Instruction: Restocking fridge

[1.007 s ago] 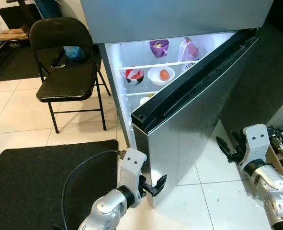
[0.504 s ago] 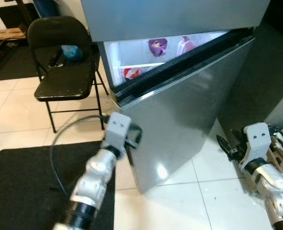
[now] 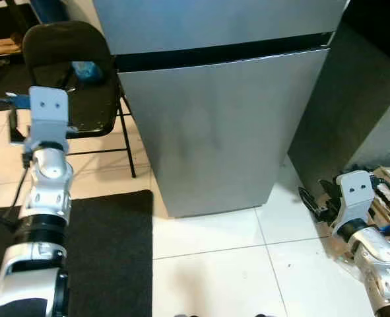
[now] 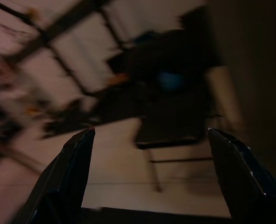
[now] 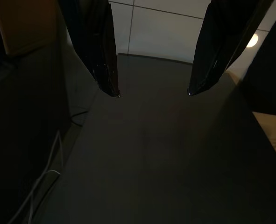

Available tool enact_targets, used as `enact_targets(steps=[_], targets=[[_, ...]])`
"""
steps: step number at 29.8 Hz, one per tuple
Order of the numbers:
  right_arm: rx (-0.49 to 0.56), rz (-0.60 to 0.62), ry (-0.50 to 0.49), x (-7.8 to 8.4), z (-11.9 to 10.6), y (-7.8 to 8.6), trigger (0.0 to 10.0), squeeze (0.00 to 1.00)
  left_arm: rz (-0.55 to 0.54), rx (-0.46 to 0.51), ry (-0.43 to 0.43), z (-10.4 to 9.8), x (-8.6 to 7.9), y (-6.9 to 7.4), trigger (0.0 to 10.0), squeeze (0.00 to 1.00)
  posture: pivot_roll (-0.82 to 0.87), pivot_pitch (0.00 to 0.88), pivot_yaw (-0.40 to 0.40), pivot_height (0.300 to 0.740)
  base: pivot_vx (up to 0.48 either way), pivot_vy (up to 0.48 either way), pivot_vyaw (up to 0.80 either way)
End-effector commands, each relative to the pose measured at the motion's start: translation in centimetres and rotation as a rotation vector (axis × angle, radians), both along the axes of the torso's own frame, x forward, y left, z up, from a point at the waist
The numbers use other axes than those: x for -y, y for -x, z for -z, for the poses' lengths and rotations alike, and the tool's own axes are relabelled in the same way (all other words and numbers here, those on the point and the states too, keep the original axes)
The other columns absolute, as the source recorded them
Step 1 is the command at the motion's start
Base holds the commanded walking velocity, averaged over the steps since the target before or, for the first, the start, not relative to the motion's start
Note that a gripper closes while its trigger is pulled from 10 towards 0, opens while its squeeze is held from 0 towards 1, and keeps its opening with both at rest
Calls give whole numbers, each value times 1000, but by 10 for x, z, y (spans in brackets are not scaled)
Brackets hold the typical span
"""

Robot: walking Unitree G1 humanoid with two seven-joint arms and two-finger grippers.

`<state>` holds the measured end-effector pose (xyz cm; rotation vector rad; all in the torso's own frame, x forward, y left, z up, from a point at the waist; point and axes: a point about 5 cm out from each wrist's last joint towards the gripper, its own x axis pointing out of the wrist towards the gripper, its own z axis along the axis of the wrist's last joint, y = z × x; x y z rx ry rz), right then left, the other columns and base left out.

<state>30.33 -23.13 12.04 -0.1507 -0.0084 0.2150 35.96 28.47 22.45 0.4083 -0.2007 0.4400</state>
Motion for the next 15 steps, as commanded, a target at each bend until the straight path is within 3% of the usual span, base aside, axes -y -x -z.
enact_targets(steps=[1, 2, 3, 4, 5, 7, 12, 14, 15], targets=[[-3, 1, -6, 1, 2, 2, 10000, 0, 129, -35, 13, 20, 28, -1, 10000, 0, -128, 190, 48, 740, 0, 0, 0], [-5, 2, -4, 1, 2, 2, 10000, 0, 189, -50, 33, 29, 43, 0, 10000, 0, -128, 190, 48, 740, 0, 0, 0], [-5, 2, -4, 1, 2, 2, 10000, 0, 189, -50, 33, 29, 43, 0, 10000, 0, -128, 190, 48, 740, 0, 0, 0], [-7, 0, -3, 1, 3, 3, 10000, 0, 240, -70, 29, 39, 58, 5, 10000, 0, -129, 192, 50, 740, 0, 0, 0], [-7, 0, -3, 1, 3, 3, 10000, 0, 240, -70, 29, 39, 58, 5, 10000, 0, -129, 192, 50, 740, 0, 0, 0], [-15, -6, -3, 0, 5, 4, 10000, 0, 321, -115, 61, 60, 79, 16, 10000, 0, -127, 196, 49, 740, 0, 0, 0], [-29, -20, -1, -3, 8, 6, 10000, 0, 360, -156, 97, 75, 90, 25, 10000, 0, -126, 197, 49, 740, 0, 0, 0], [-85, -58, 3, -13, 25, 14, 10000, 0, 376, -238, 168, 108, 103, 48, 10000, 0, -126, 201, 50, 740, 0, 0, 0], [-85, -58, 3, -13, 25, 14, 10000, 0, 376, -238, 168, 108, 103, 48, 10000, 0, -126, 201, 50, 740, 0, 0, 0]])
